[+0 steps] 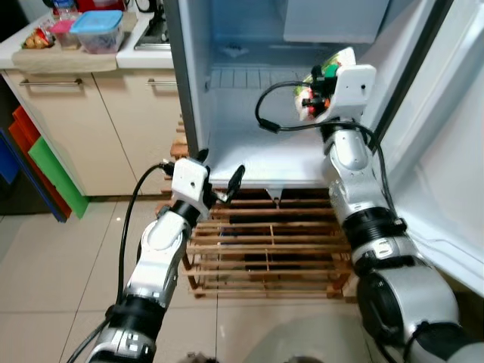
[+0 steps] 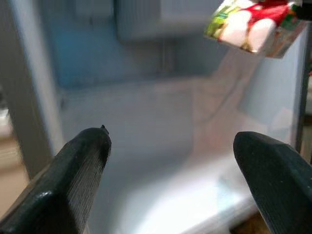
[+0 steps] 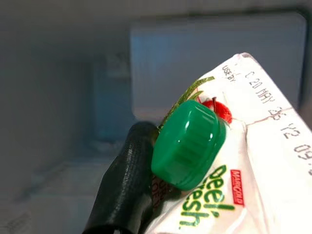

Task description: Restocking fridge

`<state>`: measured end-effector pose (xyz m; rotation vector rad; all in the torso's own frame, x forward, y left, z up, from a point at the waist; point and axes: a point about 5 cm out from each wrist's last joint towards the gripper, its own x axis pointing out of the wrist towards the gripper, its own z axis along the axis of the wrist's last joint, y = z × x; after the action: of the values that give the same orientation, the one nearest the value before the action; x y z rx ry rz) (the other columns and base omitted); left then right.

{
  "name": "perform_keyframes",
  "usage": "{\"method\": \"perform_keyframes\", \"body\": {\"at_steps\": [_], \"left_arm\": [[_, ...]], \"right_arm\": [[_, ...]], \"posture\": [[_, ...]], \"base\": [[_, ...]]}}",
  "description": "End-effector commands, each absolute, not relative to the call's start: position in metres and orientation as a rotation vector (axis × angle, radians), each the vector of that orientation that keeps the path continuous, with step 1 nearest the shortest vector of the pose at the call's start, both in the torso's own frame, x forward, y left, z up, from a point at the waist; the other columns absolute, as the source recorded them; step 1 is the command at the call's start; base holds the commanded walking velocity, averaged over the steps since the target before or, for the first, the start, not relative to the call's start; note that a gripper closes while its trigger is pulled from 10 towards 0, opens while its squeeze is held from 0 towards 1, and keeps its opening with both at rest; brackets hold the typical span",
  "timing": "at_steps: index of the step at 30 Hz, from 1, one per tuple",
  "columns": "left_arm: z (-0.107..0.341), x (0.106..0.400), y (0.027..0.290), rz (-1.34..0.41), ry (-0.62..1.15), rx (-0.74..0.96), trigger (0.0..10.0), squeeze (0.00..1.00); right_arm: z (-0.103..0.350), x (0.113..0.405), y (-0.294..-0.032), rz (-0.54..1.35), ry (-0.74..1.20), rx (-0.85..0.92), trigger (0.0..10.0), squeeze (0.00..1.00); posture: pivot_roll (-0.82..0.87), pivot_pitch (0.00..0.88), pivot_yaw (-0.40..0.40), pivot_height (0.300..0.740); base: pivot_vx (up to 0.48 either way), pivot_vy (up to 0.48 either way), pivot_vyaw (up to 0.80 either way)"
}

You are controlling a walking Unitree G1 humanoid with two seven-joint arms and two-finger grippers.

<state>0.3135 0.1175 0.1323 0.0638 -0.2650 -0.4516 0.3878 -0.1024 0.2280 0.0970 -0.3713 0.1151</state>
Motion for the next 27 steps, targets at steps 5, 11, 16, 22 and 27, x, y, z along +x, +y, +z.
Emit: {"method": "perform_keyframes", "body": {"at_steps": [5, 11, 16, 22, 27], "left_arm": [[0.142, 0.317, 0.108, -0.473, -0.310, 0.061, 10.0, 0.00], [0.140, 0.318, 0.107, -0.472, -0.293, 0.049, 10.0, 0.00], [0.141, 0.317, 0.104, -0.488, -0.305, 0.048, 10.0, 0.00], [0.139, 0.317, 0.105, -0.479, -0.300, 0.048, 10.0, 0.00], [0.138, 0.317, 0.106, -0.475, -0.297, 0.051, 10.0, 0.00]], "right_arm": [[0.231, 0.382, -0.087, 0.195, -0.372, 0.114, 10.0, 0.00], [0.227, 0.381, -0.092, 0.190, -0.360, 0.110, 10.0, 0.00], [0.224, 0.376, -0.091, 0.216, -0.344, 0.091, 10.0, 0.00], [0.221, 0.372, -0.081, 0.283, -0.329, 0.085, 10.0, 0.00], [0.213, 0.376, -0.079, 0.288, -0.237, 0.131, 10.0, 0.00]], "posture": [[-0.23, 0.001, 0.033, 0.740], [-0.24, 0.000, 0.027, 0.740], [-0.24, 0.000, 0.024, 0.740], [-0.23, 0.000, 0.021, 0.740], [-0.22, 0.000, 0.015, 0.740]], "base": [[0.450, 0.000, 0.00], [0.451, 0.000, 0.00], [0.274, 0.000, 0.00], [0.000, 0.000, 0.00], [0.000, 0.000, 0.00]]}}
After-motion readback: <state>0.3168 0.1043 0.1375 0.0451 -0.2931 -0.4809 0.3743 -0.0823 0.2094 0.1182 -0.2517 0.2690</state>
